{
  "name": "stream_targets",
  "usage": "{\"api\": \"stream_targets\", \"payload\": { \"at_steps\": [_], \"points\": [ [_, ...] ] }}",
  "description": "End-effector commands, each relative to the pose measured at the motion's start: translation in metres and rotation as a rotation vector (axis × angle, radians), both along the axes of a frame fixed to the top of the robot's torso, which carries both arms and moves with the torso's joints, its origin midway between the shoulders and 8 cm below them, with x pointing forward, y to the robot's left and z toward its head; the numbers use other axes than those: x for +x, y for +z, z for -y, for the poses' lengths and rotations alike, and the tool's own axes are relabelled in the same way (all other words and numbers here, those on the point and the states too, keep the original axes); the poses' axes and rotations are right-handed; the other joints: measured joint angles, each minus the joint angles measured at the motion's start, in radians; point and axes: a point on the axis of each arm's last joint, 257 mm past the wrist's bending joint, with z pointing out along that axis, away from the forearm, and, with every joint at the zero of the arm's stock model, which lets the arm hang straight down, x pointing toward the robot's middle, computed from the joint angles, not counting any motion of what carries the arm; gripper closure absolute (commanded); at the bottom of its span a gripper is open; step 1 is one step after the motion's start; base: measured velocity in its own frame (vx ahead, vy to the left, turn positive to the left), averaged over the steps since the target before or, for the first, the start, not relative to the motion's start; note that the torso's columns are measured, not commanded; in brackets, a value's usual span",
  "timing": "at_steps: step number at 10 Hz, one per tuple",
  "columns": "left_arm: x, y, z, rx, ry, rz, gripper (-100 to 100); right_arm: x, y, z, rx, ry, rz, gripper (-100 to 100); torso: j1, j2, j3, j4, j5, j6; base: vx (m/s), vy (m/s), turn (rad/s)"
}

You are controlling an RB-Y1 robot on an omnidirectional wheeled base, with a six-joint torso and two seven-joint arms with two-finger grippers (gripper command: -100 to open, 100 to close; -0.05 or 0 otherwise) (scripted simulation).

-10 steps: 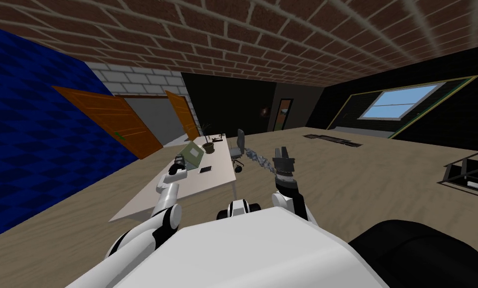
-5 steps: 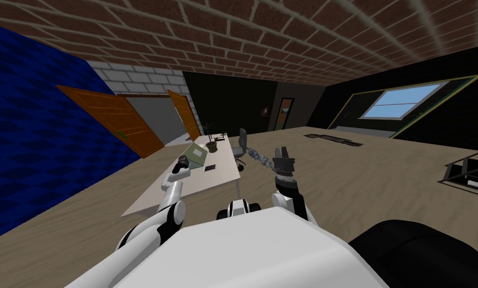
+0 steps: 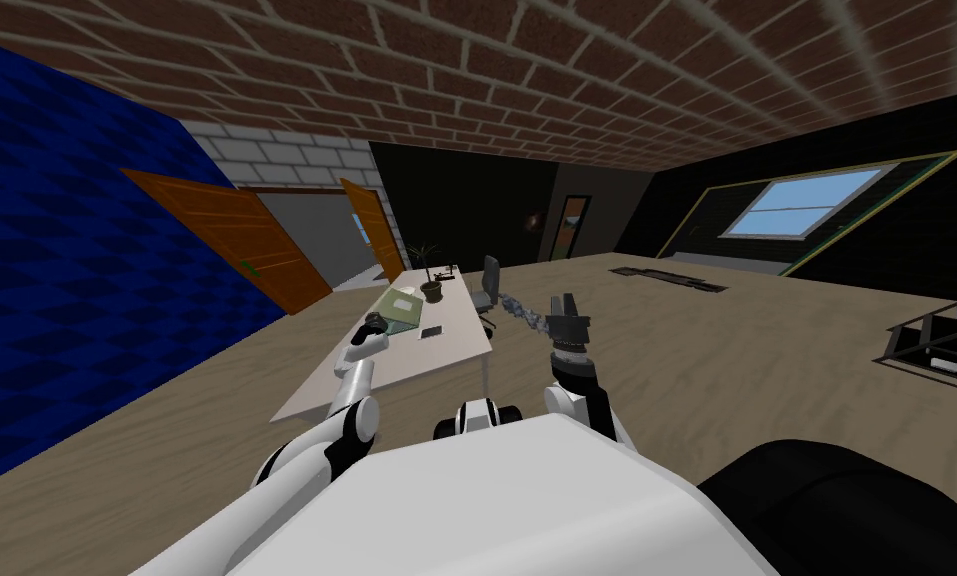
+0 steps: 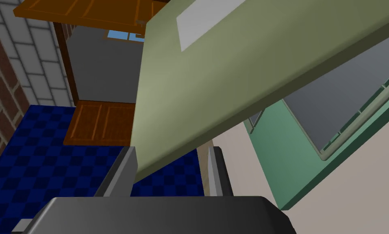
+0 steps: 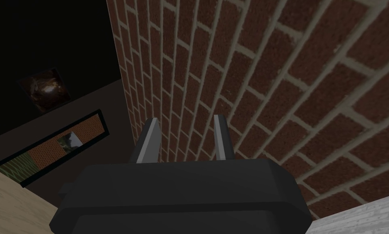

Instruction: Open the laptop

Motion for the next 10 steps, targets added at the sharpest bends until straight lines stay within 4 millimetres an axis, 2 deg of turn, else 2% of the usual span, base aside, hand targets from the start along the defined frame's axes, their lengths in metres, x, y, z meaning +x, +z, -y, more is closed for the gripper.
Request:
{"api": "stream_targets", "payload": {
  "at_steps": [1, 4, 5, 9, 10],
  "points": [
    [0.001, -0.016, 0.015, -0.092, -0.002, 0.014, 100, 0.0, 0.0, 0.0, 0.0, 0.0, 0.0, 0, -0.005, -0.001, -0.001, 0.0, -0.002, -0.001, -0.006, 0.1, 0.009],
    [0.002, -0.035, 0.036, -0.216, -0.001, 0.038, 100, 0.0, 0.0, 0.0, 0.0, 0.0, 0.0, 0, -0.001, -0.002, -0.001, -0.001, 0.0, 0.001, -0.013, 0.139, -0.016],
    [0.006, -0.023, 0.027, -0.188, -0.001, 0.028, -100, 0.0, 0.0, 0.0, 0.0, 0.0, 0.0, 0, 0.0, -0.002, -0.001, -0.001, 0.0, 0.0, -0.024, 0.06, -0.02],
    [0.018, 0.01, 0.018, -0.187, 0.004, 0.028, -100, 0.0, 0.0, 0.0, 0.0, 0.0, 0.0, 0, -0.006, 0.002, 0.002, 0.003, -0.003, 0.001, -0.035, -0.033, -0.009],
    [0.018, 0.01, 0.018, -0.187, 0.004, 0.028, -100, 0.0, 0.0, 0.0, 0.0, 0.0, 0.0, 0, -0.005, 0.004, 0.002, 0.003, -0.003, 0.001, -0.018, -0.015, -0.012]
  ]
}}
